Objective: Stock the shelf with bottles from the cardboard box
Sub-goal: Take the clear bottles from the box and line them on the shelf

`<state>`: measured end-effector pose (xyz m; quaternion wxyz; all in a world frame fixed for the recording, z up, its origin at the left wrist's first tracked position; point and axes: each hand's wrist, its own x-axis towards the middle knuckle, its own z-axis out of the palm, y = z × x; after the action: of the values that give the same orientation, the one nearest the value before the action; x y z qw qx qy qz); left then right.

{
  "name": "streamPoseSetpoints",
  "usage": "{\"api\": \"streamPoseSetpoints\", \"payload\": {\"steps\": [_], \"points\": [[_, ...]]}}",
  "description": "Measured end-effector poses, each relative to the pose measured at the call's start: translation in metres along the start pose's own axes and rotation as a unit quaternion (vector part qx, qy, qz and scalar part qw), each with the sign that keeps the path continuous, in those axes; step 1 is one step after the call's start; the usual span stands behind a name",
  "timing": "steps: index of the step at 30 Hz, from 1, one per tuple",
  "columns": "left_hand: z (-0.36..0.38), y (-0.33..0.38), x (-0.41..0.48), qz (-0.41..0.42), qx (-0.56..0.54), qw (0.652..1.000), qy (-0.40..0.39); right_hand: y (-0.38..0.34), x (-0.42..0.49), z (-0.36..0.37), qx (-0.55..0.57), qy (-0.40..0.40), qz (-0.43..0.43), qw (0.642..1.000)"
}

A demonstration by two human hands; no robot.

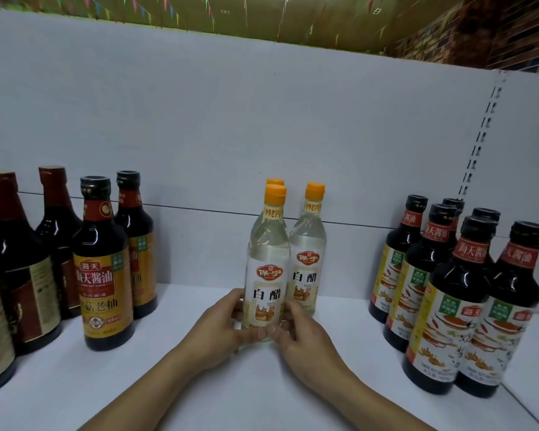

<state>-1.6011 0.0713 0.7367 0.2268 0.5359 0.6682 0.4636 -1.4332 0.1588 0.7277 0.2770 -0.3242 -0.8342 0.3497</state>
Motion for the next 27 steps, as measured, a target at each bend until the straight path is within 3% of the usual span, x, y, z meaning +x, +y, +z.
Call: {"api": "streamPoseSetpoints", "payload": {"steps": [27], "points": [[0.0018,-0.0077,-0.0071,0.032,0.02,0.999,0.024,0.0056,0.0017,0.0024,-0.021,0.013,-0.015,1.0]]}}
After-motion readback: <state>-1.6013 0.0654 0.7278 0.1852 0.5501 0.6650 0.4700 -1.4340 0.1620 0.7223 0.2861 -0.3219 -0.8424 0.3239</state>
